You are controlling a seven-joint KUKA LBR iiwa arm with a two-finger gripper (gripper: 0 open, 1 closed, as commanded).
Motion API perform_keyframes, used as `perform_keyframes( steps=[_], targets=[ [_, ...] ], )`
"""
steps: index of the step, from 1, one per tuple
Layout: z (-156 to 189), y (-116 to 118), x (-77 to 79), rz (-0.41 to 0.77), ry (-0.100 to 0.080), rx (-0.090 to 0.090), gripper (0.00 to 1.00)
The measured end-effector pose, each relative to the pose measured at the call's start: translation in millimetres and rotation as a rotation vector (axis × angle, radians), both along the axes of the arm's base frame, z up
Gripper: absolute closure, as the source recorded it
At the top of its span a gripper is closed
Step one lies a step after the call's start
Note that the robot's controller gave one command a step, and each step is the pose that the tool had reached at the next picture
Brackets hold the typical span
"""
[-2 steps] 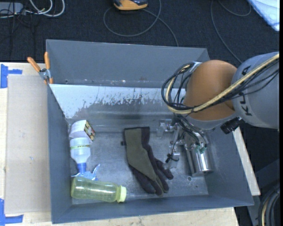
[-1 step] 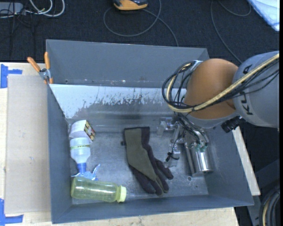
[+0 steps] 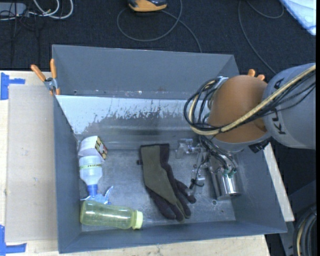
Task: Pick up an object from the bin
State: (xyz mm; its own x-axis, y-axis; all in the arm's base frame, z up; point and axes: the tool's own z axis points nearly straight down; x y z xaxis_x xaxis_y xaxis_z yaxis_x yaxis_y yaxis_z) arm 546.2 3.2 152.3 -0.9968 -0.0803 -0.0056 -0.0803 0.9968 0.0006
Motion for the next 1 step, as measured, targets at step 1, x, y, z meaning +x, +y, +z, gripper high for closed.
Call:
perform_keyframes(
  steps=[1],
  targets=[
    [-36.7,-14.8,-13.0,0.131,0.009,-0.001,0.0]
  ],
)
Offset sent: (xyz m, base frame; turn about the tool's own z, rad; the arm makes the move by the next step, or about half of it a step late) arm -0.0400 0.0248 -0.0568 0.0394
